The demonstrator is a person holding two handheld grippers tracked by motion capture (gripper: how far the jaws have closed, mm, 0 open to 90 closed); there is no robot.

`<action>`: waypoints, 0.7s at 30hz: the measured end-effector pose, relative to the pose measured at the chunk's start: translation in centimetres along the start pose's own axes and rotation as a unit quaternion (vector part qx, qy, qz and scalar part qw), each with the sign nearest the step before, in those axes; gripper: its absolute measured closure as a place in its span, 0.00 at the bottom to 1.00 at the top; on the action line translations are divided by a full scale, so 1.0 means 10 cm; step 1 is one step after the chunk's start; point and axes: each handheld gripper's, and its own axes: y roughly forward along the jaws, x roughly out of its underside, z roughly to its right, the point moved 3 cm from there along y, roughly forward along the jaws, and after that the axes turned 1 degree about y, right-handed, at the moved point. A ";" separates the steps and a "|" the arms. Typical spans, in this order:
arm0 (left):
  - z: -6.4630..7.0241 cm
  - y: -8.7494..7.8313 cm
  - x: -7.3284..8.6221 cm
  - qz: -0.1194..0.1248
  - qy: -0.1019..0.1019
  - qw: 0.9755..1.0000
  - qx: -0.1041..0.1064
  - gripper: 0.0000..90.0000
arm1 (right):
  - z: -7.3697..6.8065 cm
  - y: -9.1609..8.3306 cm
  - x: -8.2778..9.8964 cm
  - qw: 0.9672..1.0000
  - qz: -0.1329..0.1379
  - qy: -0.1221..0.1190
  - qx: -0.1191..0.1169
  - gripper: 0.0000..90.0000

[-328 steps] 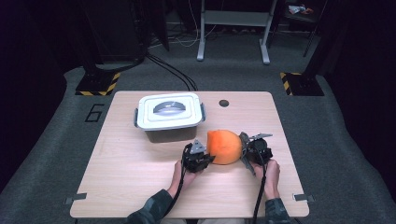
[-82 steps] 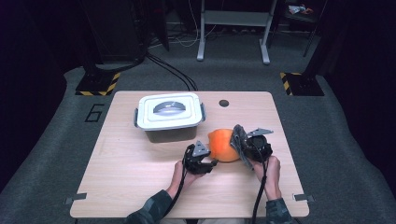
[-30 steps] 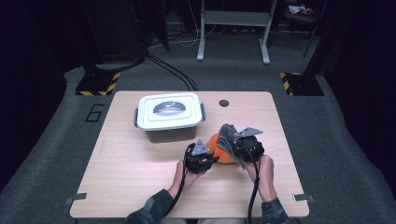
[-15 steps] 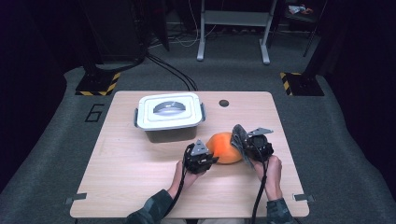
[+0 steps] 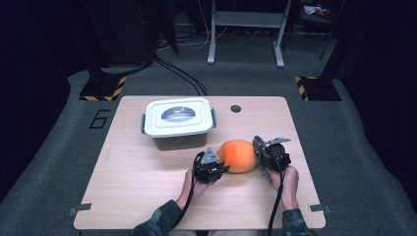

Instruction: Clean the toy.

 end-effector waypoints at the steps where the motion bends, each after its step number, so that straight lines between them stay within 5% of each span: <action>1: 0.00 0.00 0.00 0.001 -0.001 1.000 0.001 0.87 | 0.01 0.03 0.02 1.000 -0.006 0.006 0.001 0.82; 8: -0.01 -0.01 0.00 -0.002 0.000 1.000 0.000 0.87 | 0.05 0.12 0.08 1.000 -0.015 0.014 -0.010 0.82; 16: -0.01 0.00 0.01 -0.003 0.000 1.000 0.000 0.87 | 0.07 -0.21 0.00 0.999 0.031 0.024 -0.010 0.82; 21: 0.00 0.01 0.00 -0.001 0.003 1.000 -0.002 0.87 | -0.06 -0.43 -0.11 0.998 0.063 -0.001 -0.022 0.82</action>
